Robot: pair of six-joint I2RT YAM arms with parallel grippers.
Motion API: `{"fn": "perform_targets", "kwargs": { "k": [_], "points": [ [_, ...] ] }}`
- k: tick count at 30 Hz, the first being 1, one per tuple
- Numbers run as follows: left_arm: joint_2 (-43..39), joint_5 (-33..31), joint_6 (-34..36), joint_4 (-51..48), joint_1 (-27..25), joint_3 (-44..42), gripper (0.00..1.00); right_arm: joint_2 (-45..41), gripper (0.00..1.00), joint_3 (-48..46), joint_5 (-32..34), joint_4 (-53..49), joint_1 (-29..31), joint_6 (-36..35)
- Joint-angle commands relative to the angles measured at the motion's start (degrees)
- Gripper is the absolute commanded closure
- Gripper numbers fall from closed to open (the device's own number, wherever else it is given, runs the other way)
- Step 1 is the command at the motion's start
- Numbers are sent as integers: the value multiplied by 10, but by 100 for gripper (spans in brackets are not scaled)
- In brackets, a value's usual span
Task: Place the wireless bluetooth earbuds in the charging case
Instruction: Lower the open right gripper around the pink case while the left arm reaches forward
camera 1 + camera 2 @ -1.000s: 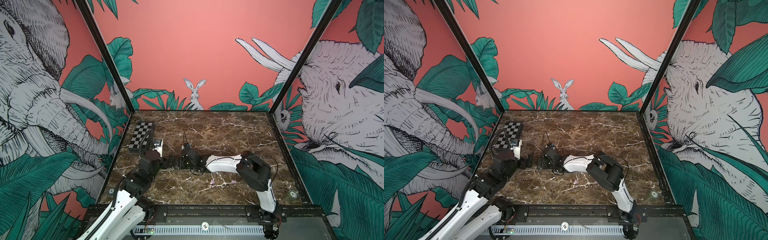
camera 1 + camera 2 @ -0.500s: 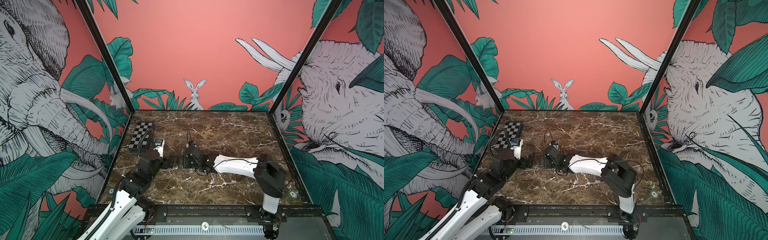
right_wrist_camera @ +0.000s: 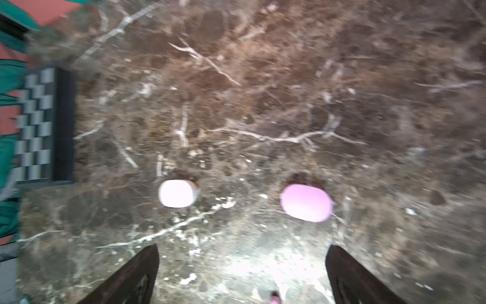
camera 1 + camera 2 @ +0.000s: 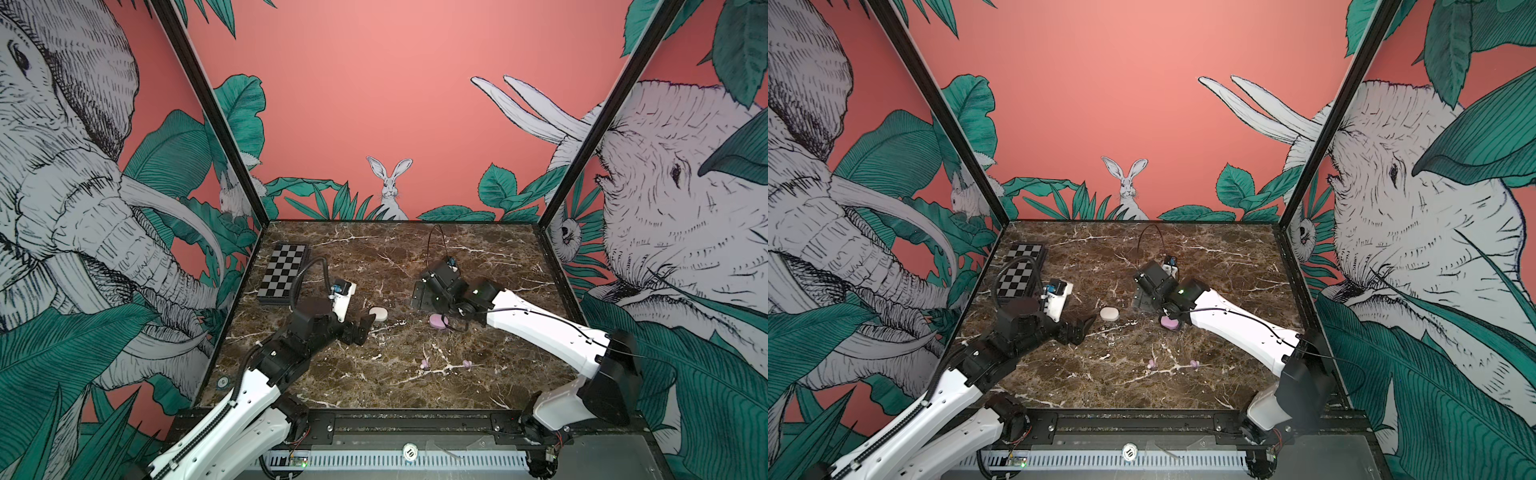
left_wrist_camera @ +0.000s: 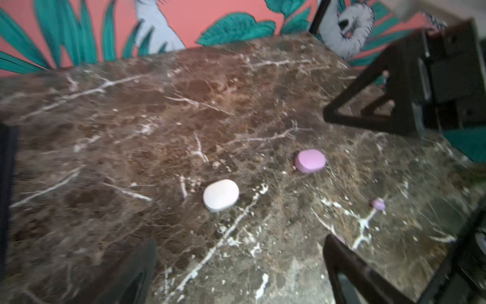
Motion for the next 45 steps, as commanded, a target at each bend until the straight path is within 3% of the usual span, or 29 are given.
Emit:
{"fn": "perform_targets", "kwargs": {
  "k": [1, 5, 10, 14, 24, 31, 45],
  "points": [
    [49, 99, 39, -8, -53, 24, 1, -14, 3, -6, -29, -85, -32, -29],
    [85, 27, 68, -26, -112, 22, 1, -11, 5, -44, -62, -44, -64, -55],
    [151, -33, 73, -63, -140, 55, 1, 85, 9, 28, -77, -119, -84, -92],
    [180, -55, 68, -75, -155, 88, 1, 131, 13, 49, -88, -115, -89, -106],
    [180, -69, 101, -37, -170, 85, 1, 200, 24, 70, -129, -113, -110, -110],
    [174, -84, 110, -33, -171, 72, 1, 231, 19, 69, -152, -110, -110, -92],
    [175, -98, 121, -34, -171, 71, 1, 251, 22, 58, -146, -100, -109, -65]
  ]
}}
